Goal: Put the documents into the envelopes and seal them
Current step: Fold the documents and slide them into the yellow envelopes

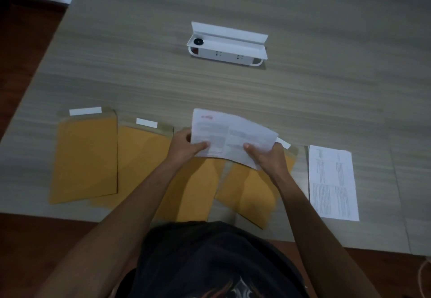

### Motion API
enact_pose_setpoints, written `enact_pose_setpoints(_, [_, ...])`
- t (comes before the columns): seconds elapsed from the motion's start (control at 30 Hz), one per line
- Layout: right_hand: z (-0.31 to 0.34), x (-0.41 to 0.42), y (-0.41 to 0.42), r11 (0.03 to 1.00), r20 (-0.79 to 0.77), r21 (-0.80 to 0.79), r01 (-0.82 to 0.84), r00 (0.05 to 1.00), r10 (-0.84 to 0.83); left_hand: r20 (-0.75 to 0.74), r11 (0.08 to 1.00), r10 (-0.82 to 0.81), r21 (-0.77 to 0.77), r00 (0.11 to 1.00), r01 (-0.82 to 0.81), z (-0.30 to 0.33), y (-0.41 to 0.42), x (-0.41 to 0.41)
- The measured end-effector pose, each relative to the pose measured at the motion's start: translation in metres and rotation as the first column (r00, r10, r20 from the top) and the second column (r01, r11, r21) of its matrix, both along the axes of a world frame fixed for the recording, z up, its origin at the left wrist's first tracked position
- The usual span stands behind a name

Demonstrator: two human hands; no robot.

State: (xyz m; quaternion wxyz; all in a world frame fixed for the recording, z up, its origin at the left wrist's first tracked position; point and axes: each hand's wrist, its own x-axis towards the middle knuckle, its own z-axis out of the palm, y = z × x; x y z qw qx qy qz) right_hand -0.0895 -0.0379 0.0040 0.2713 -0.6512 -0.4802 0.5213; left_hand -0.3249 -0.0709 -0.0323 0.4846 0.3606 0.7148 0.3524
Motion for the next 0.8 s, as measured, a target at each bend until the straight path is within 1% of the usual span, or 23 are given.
enact_pose_setpoints(0.07, [0.006, 0.007, 0.009, 0.998, 0.053, 0.011, 0.057, 0.997, -0.057, -0.084, 0.995, 0.087, 0.051, 0.993, -0.083, 0.001, 0.001, -0.003])
enact_pose_setpoints(0.1, [0.007, 0.010, 0.015, 0.998, 0.071, 0.019, 0.065, 0.995, -0.066, -0.191, 0.994, 0.105, 0.060, 0.976, -0.095, 0.000, -0.001, -0.005])
enact_pose_setpoints(0.13, [0.009, 0.014, 0.019, 0.998, 0.088, 0.028, 0.059, 0.994, -0.061, -0.338, 0.997, 0.071, 0.045, 0.939, -0.059, -0.003, -0.004, -0.007])
enact_pose_setpoints(0.17, [0.011, 0.016, 0.024, 0.998, 0.105, 0.035, 0.051, 0.993, -0.054, -0.470, 1.000, -0.010, -0.010, 0.883, 0.006, -0.006, -0.008, -0.009])
enact_pose_setpoints(0.2, [0.014, 0.017, 0.029, 0.998, 0.126, 0.045, 0.039, 0.991, -0.045, -0.556, 0.994, -0.109, -0.083, 0.824, 0.075, -0.007, -0.013, -0.009])
enact_pose_setpoints(0.23, [0.017, 0.016, 0.033, 0.998, 0.149, 0.056, 0.020, 0.988, -0.029, -0.597, 0.977, -0.208, -0.161, 0.774, 0.138, -0.009, -0.019, -0.009])
enact_pose_setpoints(0.3, [0.023, 0.013, 0.041, 0.995, 0.195, 0.086, -0.050, 0.980, 0.033, -0.643, 0.934, -0.357, -0.266, 0.677, 0.240, -0.012, -0.029, -0.009])
enact_pose_setpoints(0.37, [0.030, 0.007, 0.049, 0.985, 0.240, 0.098, -0.143, 0.964, 0.116, -0.696, 0.904, -0.427, -0.300, 0.577, 0.305, -0.017, -0.033, -0.009])
enact_pose_setpoints(0.4, [0.032, 0.005, 0.053, 0.976, 0.270, 0.101, -0.191, 0.950, 0.158, -0.708, 0.894, -0.444, -0.308, 0.549, 0.326, -0.017, -0.033, -0.010])
enact_pose_setpoints(0.5, [0.038, -0.002, 0.065, 0.939, 0.386, 0.122, -0.320, 0.887, 0.252, -0.689, 0.851, -0.518, -0.356, 0.508, 0.385, -0.017, -0.027, -0.012])
enact_pose_setpoints(0.57, [0.043, -0.005, 0.070, 0.920, 0.444, 0.126, -0.370, 0.851, 0.282, -0.668, 0.826, -0.555, -0.374, 0.495, 0.421, -0.017, -0.022, -0.013])
enact_pose_setpoints(0.67, [0.049, -0.008, 0.073, 0.898, 0.498, 0.127, -0.421, 0.810, 0.309, -0.670, 0.805, -0.577, -0.370, 0.467, 0.465, -0.018, -0.017, -0.014])
enact_pose_setpoints(0.8, [0.050, -0.009, 0.072, 0.880, 0.524, 0.137, -0.454, 0.788, 0.325, -0.695, 0.802, -0.566, -0.340, 0.444, 0.491, -0.018, -0.013, -0.014])
